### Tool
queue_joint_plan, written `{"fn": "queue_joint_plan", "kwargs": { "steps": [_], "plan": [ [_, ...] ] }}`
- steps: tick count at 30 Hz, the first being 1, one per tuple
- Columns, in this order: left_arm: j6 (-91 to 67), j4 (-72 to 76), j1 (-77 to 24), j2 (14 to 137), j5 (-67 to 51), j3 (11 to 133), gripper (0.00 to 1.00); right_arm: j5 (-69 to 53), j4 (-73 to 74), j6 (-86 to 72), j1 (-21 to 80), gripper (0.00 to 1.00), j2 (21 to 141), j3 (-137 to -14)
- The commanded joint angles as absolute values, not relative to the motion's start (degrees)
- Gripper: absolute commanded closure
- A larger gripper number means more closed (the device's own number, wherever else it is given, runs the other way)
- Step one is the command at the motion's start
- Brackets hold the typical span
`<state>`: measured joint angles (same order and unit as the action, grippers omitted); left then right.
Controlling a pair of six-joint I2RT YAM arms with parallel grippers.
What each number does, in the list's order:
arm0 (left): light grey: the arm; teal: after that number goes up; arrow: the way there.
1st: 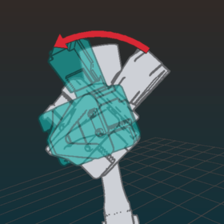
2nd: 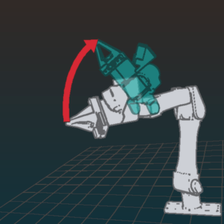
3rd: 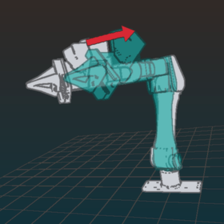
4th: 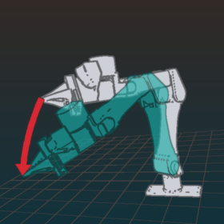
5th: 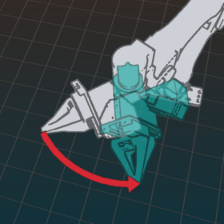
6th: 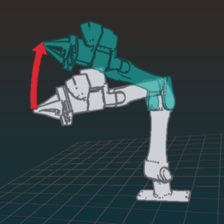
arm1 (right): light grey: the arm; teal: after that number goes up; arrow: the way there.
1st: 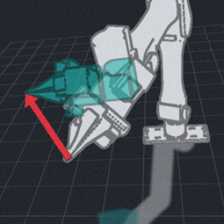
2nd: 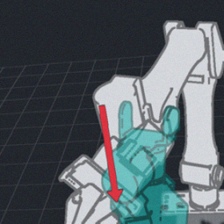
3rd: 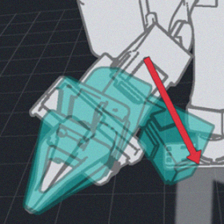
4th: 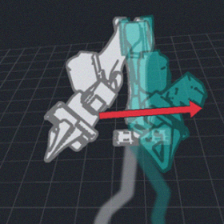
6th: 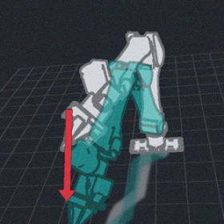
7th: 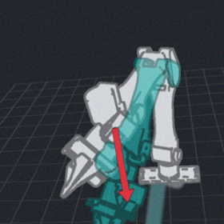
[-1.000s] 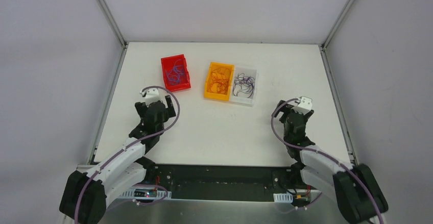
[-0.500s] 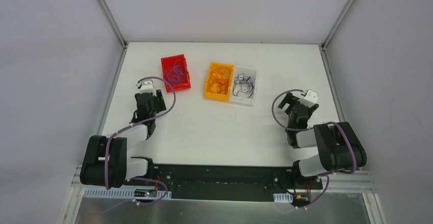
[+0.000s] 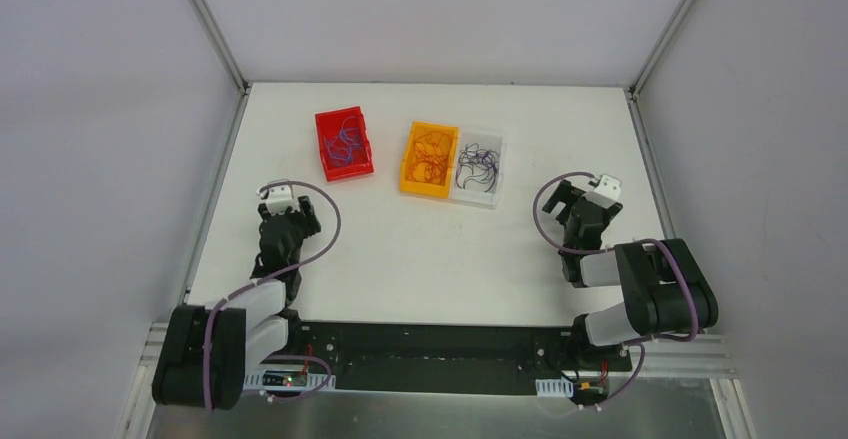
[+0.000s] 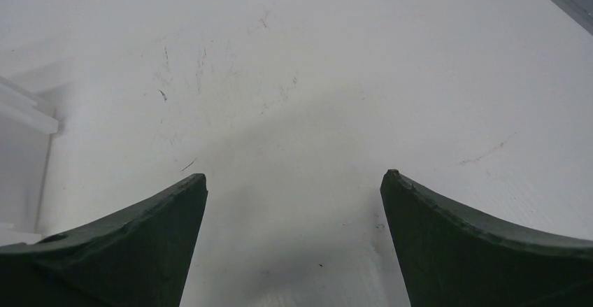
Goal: Untangle the cables
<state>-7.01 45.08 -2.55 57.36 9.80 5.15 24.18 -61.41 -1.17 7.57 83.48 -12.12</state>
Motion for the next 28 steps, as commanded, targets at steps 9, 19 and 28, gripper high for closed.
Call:
{"fn": "queue_joint_plan", "kwargs": {
  "steps": [9,19,28],
  "plan": [
    [1.14,63.27,-2.47,80.08,7.17,10.73,0.12,24.69,-62.46,-2.2,7.14,0.01,82.53,-13.58],
    [0.18,52.43,-0.53,80.85,6.22,16.87,0.01,24.71,-62.43,-2.16,7.13,0.01,82.54,-13.54],
    [-0.64,51.3,-0.35,80.9,4.66,17.43,0.01,24.7,-62.43,-2.19,7.12,0.01,82.52,-13.54]
  ]
}}
